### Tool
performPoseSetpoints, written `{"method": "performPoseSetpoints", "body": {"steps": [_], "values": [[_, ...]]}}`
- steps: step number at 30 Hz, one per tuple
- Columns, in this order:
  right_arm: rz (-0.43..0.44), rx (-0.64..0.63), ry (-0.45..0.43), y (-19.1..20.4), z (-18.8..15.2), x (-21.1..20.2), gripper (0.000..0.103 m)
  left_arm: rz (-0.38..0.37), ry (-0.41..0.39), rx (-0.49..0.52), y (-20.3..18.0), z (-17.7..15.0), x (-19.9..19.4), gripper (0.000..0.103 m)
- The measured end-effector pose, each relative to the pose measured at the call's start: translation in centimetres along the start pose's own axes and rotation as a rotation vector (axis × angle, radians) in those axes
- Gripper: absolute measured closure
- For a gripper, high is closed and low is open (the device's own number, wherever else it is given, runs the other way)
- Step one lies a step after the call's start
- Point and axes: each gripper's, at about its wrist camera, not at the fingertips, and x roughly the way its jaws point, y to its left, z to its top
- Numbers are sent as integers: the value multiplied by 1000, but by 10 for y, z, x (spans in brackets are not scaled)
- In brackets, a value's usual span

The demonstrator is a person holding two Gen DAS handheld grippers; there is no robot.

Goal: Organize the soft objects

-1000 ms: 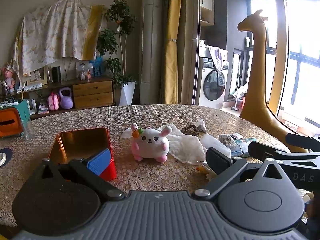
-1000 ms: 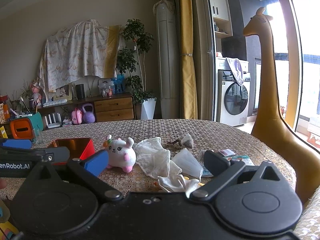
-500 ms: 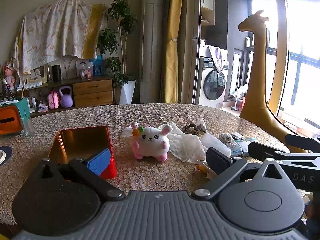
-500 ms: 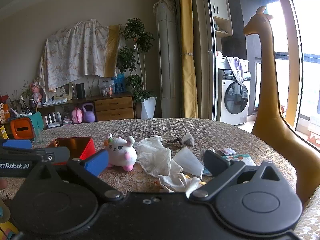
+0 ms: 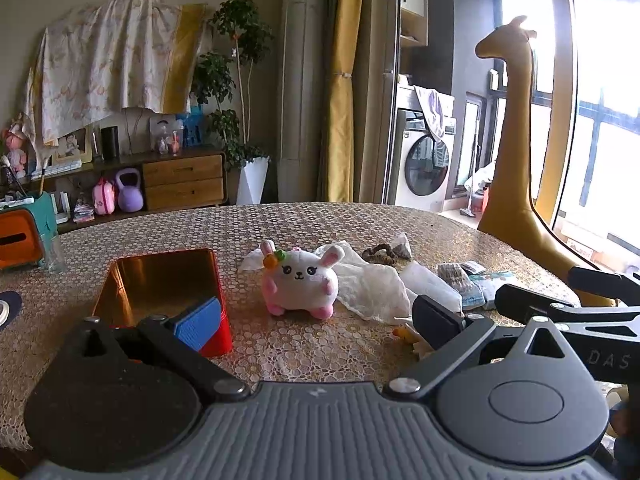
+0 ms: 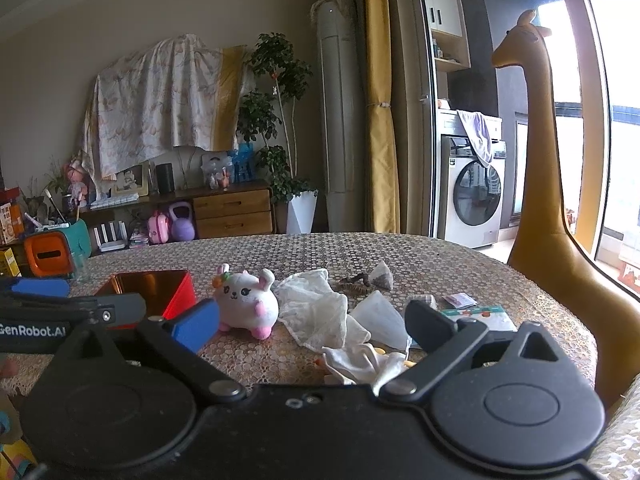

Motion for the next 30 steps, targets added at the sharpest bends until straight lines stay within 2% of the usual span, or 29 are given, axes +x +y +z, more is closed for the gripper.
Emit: {"method": "performPoseSetpoints", "body": {"steps": [5, 16, 24, 30], "values": [[1, -19, 11, -6, 1, 8, 5, -2, 13, 5, -3, 5, 9, 0], [51, 12, 113, -27, -5, 39, 5, -9, 75, 15, -12, 19, 41, 0], [63, -18, 194, -37, -12, 62, 5, -36, 139, 31, -31, 28, 84, 0], [54, -16, 270, -48, -18, 80, 12, -91, 203, 66, -58, 36, 128, 0]]}}
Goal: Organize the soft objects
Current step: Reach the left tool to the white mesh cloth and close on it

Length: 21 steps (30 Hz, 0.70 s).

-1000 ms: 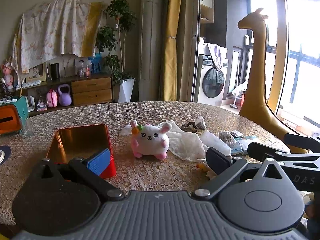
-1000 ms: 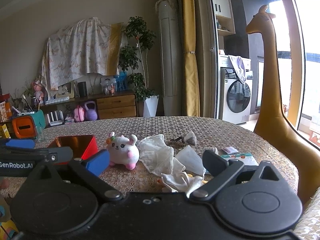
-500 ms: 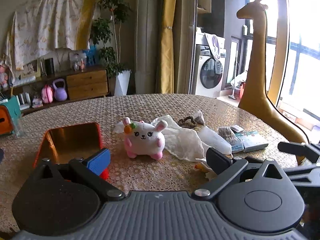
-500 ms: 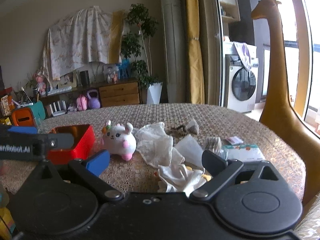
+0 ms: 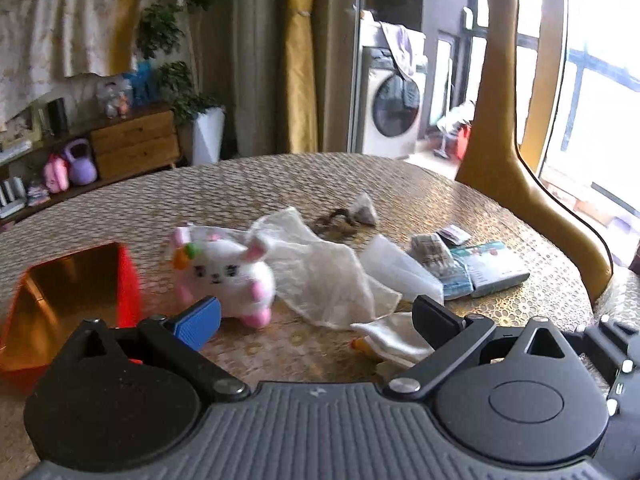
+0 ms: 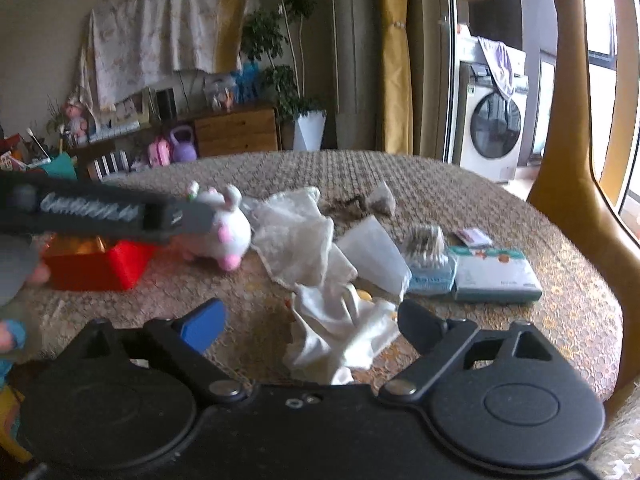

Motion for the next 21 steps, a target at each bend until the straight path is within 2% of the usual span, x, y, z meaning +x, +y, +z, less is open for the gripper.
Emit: {"method": "performPoseSetpoints", "body": {"steps": [4, 9, 12, 18, 21], "values": [[-2, -9, 32, -4, -1, 9, 16, -22, 55, 11, -11, 17, 36, 0], [-6, -29, 65, -8, -2, 21, 18, -2, 130, 23, -24, 36, 82, 0], [-1, -28, 74, -12, -3, 26, 19, 10, 194, -7, -28, 42, 113, 0], [3, -42, 93, -16, -3, 34, 22, 61, 308, -59, -29, 45, 168, 1], [-3, -45, 105, -18, -4, 38, 23, 75, 339, -37, -32, 39, 187, 1]]}}
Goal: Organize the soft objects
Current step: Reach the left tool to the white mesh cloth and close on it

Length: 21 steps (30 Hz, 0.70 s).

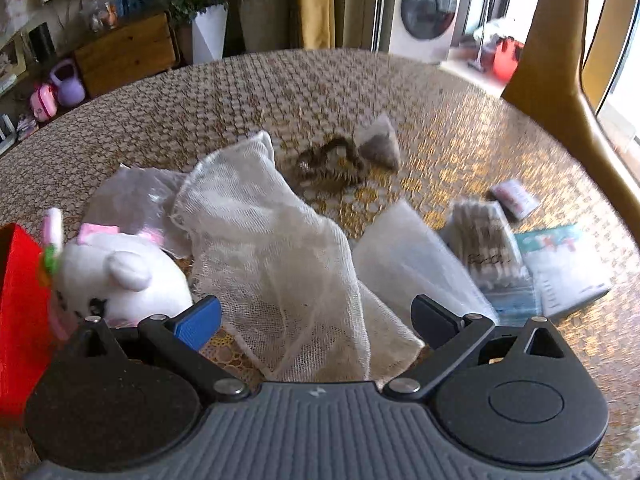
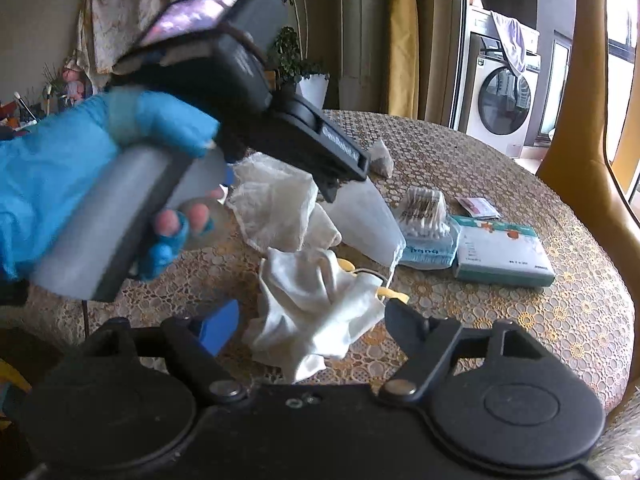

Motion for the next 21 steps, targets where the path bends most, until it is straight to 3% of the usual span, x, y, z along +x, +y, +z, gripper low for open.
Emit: {"method": "performPoseSetpoints", "body": {"steps": [4, 13, 15, 19, 21], "values": [[-1, -18, 13, 2, 0, 7, 26, 20, 29, 2, -1, -2, 17, 2], [-27, -32, 70, 4, -4, 28, 39, -11, 63, -49, 8, -6, 28, 23], [-25, -20, 76, 3, -5, 29, 47, -25, 71, -65, 11, -6, 30, 35], [-19, 0, 73, 0, -7, 27, 58, -37, 77, -87, 15, -4, 32, 46], [-11, 9, 72, 0, -7, 27, 63, -40, 74, -88, 16, -4, 31, 61]]}}
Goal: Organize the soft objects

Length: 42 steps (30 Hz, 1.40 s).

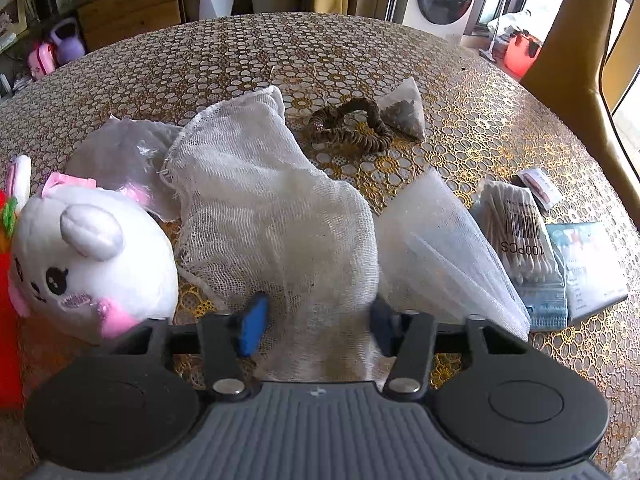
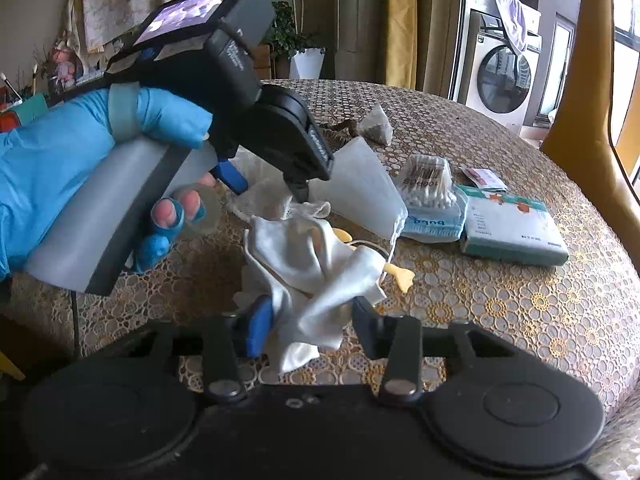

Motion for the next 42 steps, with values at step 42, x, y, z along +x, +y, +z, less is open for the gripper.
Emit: {"method": "performPoseSetpoints", "body": {"steps": [42], "values": [[125, 127, -294, -14, 87, -101, 99, -195, -463, -9, 95, 24, -227, 94]]}}
